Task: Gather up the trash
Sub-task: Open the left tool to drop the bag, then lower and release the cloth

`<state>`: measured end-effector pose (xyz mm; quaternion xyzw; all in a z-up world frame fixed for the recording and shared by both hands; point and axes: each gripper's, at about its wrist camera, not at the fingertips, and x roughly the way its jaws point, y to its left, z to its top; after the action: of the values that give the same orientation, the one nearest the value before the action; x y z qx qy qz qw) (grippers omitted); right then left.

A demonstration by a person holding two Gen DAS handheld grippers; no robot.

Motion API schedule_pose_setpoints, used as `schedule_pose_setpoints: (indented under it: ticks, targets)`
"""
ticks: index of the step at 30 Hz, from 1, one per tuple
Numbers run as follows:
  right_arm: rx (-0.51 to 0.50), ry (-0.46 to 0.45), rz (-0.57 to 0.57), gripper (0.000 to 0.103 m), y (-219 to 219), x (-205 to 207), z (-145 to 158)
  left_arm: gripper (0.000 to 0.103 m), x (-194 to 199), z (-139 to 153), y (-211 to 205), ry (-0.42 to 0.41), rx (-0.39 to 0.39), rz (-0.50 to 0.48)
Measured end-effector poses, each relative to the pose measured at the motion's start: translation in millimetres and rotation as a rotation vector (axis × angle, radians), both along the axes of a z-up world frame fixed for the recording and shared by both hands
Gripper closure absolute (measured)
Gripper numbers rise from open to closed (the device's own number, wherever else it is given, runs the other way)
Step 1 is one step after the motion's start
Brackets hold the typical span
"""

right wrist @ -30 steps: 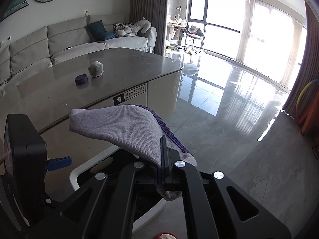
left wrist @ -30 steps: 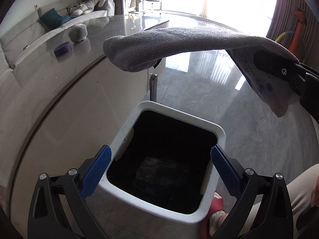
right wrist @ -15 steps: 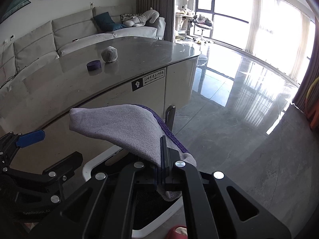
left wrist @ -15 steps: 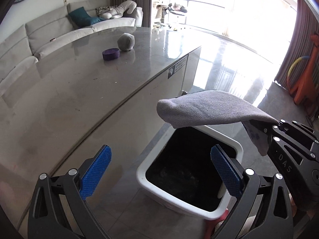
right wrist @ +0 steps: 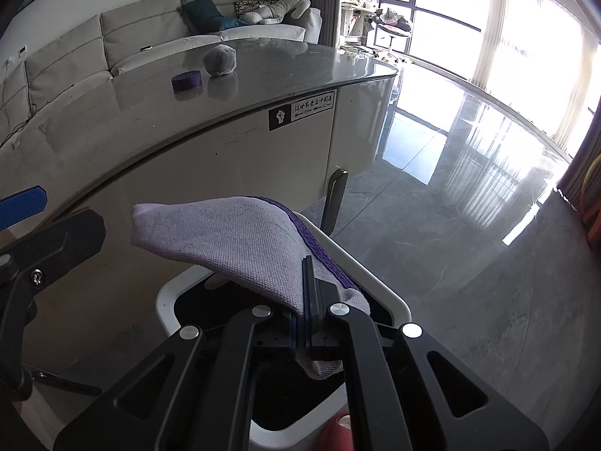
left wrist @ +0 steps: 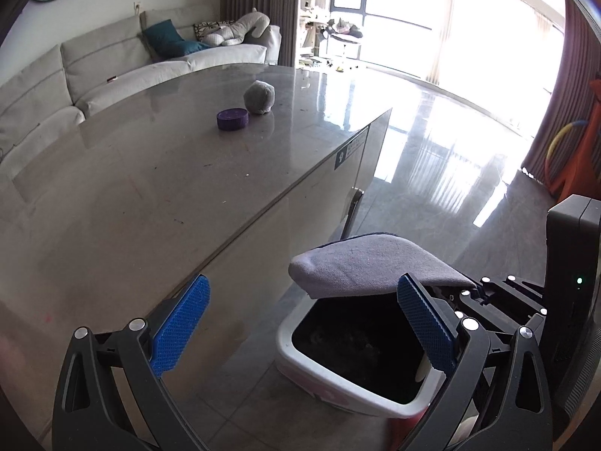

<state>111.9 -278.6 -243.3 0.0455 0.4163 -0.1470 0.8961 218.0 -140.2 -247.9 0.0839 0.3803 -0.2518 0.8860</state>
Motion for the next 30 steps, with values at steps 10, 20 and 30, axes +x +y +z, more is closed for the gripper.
schedule_pose_setpoints:
  ticks: [10, 20, 30]
  targets:
    - [-0.016, 0.065, 0.003, 0.062, 4.5, 9.3, -16.8, 0.005, 3.7, -0.6, 0.8, 0.0, 0.004, 0.0]
    - [-0.078, -0.023, -0.031, 0.004, 5.1, 10.1, -4.1, 0.005, 4.3, 6.2, 2.1, -0.012, 0.002, 0.006]
    - [-0.105, -0.08, -0.003, 0.004, 14.3, 15.6, 16.9, 0.005, 2.7, 13.7, 7.1, -0.041, -0.01, 0.019]
